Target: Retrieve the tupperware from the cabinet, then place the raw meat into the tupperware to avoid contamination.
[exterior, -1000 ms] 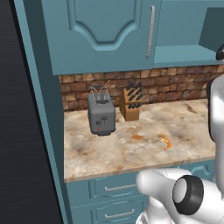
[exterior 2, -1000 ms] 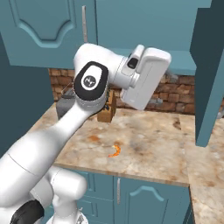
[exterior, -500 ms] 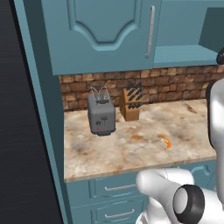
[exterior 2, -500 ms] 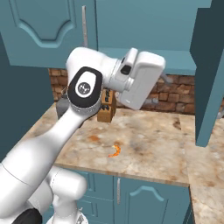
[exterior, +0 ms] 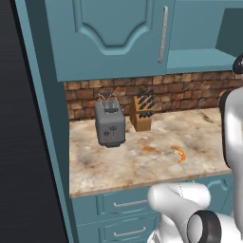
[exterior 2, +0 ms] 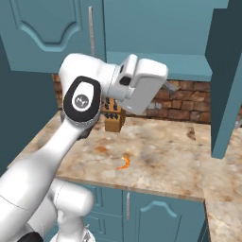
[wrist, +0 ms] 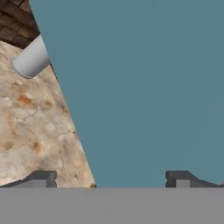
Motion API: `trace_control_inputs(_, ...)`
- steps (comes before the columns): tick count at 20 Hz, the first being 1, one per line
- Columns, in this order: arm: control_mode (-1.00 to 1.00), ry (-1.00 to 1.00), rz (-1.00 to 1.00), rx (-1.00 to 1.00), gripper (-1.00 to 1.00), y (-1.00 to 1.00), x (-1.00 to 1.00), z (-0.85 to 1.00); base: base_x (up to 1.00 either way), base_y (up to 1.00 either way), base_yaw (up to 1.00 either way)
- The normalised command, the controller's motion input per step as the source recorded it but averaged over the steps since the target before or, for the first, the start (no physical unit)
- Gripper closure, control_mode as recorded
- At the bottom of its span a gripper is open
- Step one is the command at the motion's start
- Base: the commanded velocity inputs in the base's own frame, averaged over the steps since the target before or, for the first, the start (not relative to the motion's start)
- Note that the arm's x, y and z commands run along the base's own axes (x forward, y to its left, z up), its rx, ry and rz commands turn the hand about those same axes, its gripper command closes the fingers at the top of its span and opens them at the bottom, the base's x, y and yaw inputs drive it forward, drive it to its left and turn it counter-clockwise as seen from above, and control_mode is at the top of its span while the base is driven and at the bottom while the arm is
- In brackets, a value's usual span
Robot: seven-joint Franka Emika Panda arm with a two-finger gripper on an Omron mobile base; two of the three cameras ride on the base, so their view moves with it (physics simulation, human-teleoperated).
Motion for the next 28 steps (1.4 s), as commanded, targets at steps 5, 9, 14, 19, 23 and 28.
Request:
trace_control_inputs(5, -1.00, -0.12, 0.07, 0.00, -1.00, 0.20, 0.00, 0.00, 0.00, 0.00, 0.00)
trace_control_inputs(9, -1.00, -0.12, 0.08, 0.00, -1.00, 0.21, 0.00, 0.00, 0.00, 0.00, 0.00)
trace_control_inputs(14, -1.00, -0.11, 0.07, 0.00, -1.00, 0.17, 0.00, 0.00, 0.00, 0.00, 0.00)
trace_control_inputs(19, -1.00, -0.11, 0.07, 0.00, -1.00, 0.14, 0.00, 0.00, 0.00, 0.00, 0.00)
trace_control_inputs(23, -1.00, -0.12, 0.07, 0.00, -1.00, 0.15, 0.00, 0.00, 0.00, 0.00, 0.00)
trace_control_inputs(28, -1.00, -0.12, 0.07, 0.00, -1.00, 0.09, 0.00, 0.00, 0.00, 0.00, 0.00)
